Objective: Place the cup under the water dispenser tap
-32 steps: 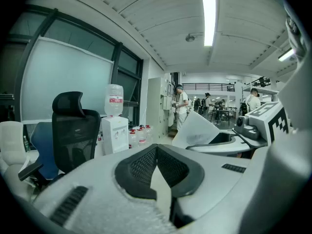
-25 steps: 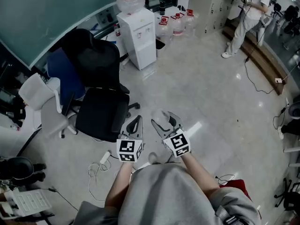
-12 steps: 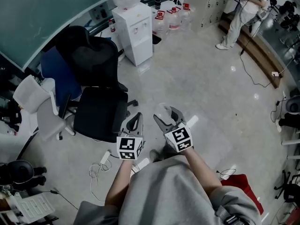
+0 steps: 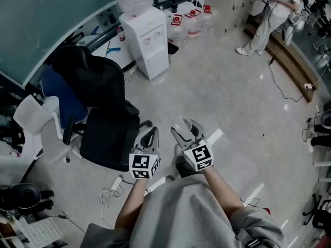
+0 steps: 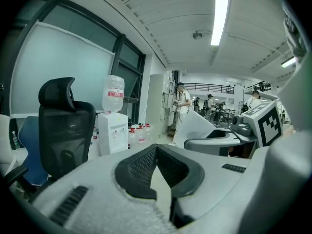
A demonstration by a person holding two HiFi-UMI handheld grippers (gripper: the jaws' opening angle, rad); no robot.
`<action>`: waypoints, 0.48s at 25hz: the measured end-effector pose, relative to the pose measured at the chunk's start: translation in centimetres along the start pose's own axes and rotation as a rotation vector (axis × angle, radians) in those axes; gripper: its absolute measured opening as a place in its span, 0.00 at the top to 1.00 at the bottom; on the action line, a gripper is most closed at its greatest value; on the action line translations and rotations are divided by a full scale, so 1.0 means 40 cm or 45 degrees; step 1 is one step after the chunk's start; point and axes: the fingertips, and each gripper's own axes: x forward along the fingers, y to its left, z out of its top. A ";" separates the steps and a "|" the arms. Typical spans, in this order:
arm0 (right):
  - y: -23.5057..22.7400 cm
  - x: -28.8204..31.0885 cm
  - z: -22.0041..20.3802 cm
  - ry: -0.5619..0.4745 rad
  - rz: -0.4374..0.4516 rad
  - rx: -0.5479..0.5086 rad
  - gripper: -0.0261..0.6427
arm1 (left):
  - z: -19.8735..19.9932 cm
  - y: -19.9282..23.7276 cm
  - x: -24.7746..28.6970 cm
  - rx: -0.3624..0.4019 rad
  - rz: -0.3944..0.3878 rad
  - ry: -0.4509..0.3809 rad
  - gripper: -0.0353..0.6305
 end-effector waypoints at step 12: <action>-0.322 0.149 0.169 -0.186 0.029 0.005 0.60 | 0.230 0.029 0.328 0.013 0.058 -0.093 0.93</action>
